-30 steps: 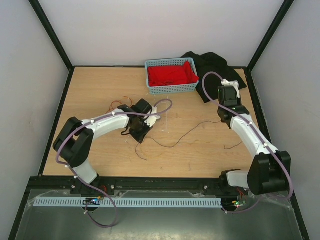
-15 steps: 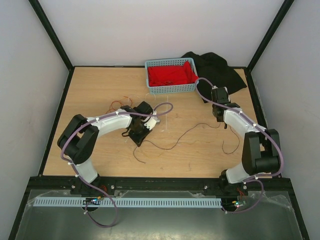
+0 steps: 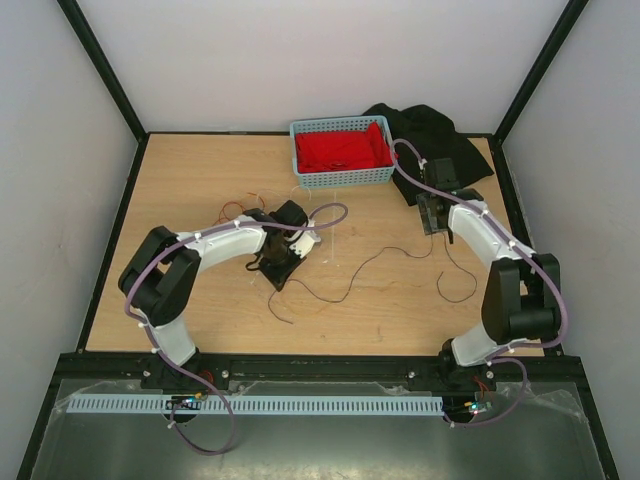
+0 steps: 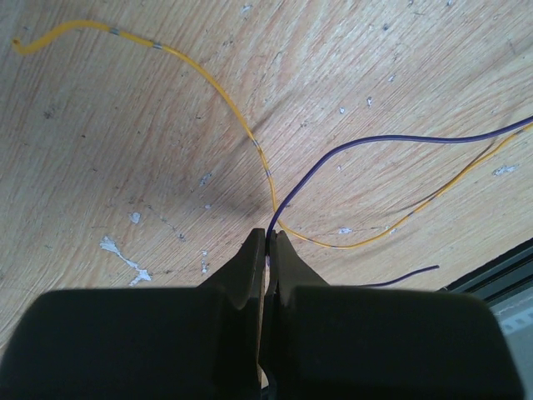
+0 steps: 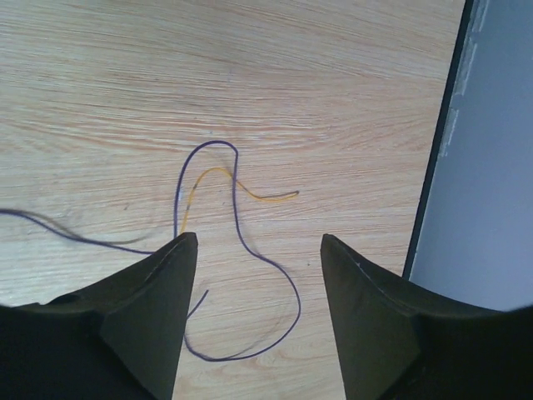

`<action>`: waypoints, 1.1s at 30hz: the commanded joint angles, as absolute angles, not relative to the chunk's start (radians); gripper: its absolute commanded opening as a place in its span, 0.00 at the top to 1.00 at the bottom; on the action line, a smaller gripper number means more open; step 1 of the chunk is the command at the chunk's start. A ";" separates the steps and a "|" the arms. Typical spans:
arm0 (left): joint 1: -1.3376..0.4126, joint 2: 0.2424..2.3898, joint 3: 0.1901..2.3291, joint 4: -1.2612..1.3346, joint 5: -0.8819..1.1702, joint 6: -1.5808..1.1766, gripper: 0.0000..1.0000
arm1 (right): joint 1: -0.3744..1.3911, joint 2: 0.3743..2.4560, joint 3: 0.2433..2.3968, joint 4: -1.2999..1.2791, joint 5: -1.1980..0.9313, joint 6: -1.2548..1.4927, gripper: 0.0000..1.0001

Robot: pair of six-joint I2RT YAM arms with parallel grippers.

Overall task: Zip-tie the wires
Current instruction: Straighten the cable at the center of the board.

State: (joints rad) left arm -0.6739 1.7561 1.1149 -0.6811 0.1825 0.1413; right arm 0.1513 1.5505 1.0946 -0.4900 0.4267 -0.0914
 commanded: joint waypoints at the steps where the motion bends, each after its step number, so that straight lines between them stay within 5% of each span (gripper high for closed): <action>1: -0.676 1.767 1.145 -0.716 0.173 0.135 1.00 | 0.149 1.473 1.146 -0.574 0.335 -0.084 0.27; 17: -0.645 1.704 1.146 -0.736 0.135 0.131 0.78 | 0.150 1.343 1.137 -0.489 0.172 -0.003 0.00; 24: -0.473 1.539 1.175 -0.740 0.258 0.122 0.41 | 0.149 1.244 1.077 -0.358 0.080 0.022 0.01; 33: -0.243 1.642 1.364 -0.738 0.335 0.095 0.34 | 0.148 1.172 0.992 -0.278 0.032 0.046 0.01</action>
State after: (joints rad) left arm -0.2859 1.5597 1.2869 -0.7235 0.2813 0.1200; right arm 0.1505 1.1854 1.0092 -0.3363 0.0654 0.0231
